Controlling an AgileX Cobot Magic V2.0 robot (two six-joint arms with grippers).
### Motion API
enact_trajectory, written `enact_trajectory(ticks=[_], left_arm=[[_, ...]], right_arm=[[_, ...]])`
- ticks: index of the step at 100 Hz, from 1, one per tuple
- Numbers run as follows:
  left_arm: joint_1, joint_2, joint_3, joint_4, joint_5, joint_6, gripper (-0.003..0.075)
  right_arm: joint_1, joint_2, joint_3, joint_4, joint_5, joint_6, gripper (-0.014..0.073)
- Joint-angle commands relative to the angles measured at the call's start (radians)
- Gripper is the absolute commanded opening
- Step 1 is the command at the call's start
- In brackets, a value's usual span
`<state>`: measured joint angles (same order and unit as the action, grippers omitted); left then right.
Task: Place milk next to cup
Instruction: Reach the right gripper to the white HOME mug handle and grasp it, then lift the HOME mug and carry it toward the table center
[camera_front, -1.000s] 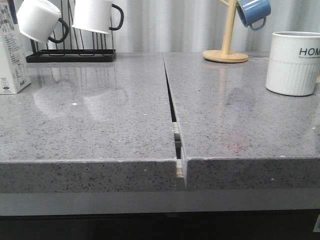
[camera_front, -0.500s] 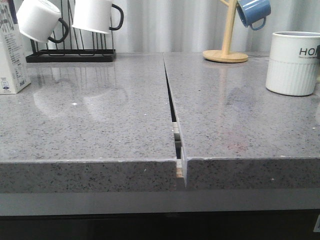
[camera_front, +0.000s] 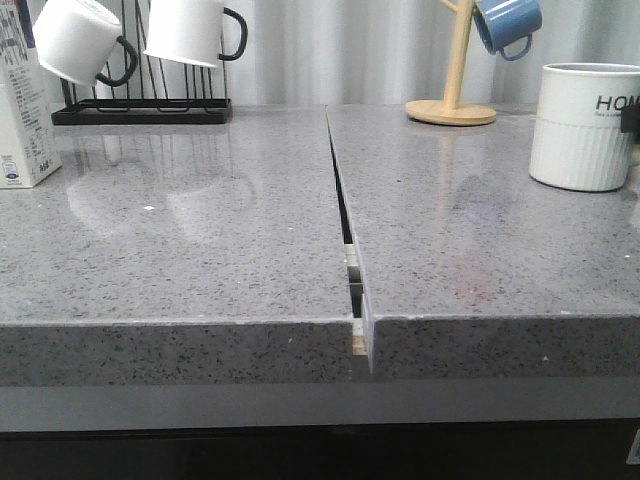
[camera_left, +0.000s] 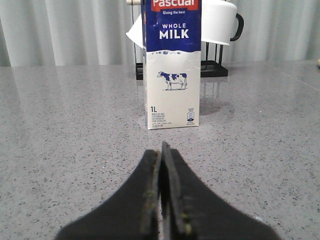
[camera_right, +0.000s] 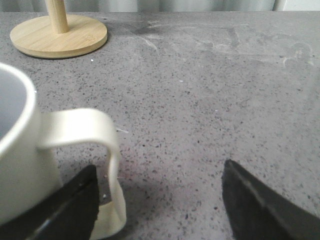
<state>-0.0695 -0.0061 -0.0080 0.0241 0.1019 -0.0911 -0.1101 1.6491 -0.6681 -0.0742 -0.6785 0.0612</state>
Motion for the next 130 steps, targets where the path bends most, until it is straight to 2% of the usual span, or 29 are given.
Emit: enact_trajectory(ticks=[1,25,44,54,75,92,107,114,130], left_arm=[[-0.004,-0.031,0.051,0.001,-0.078,-0.008,-0.0021],[-0.004,-0.031,0.051,0.001,-0.078,-0.008,-0.0021],[-0.004,-0.031,0.051,0.001,-0.078,-0.008,-0.0021],[-0.004,-0.031,0.051,0.001,-0.078,-0.008,-0.0021],[-0.004,-0.031,0.051,0.001,-0.078,-0.008,-0.0021],[-0.004,-0.031,0.051,0.001,-0.078,-0.008,-0.0021],[-0.004,-0.031,0.051,0.001,-0.078,-0.008,-0.0021],[-0.004,-0.031,0.051,0.001,-0.078,-0.008,-0.0021],[-0.004,-0.031,0.051,0.001,-0.078,-0.008,-0.002]], right_arm=[[-0.006,-0.017,-0.044,-0.023,-0.088,0.0,0.0482],[-0.006,-0.007,-0.054,-0.046,-0.095,0.0,0.0265],[-0.006,-0.007,-0.054,-0.062,-0.096,0.0,-0.0025],[-0.006,-0.007,-0.054,-0.081,-0.109,0.0,-0.0128],[-0.005,-0.018,-0.053,-0.09,-0.158,0.0,-0.012],[0.01,-0.07,-0.05,-0.089,-0.12,0.0,-0.0111],[0.071,-0.123,-0.05,-0.049,-0.061,-0.008,-0.0111],[0.12,-0.134,-0.05,0.021,-0.052,-0.056,-0.0111],[0.263,-0.136,-0.051,0.305,-0.061,-0.257,-0.0111]])
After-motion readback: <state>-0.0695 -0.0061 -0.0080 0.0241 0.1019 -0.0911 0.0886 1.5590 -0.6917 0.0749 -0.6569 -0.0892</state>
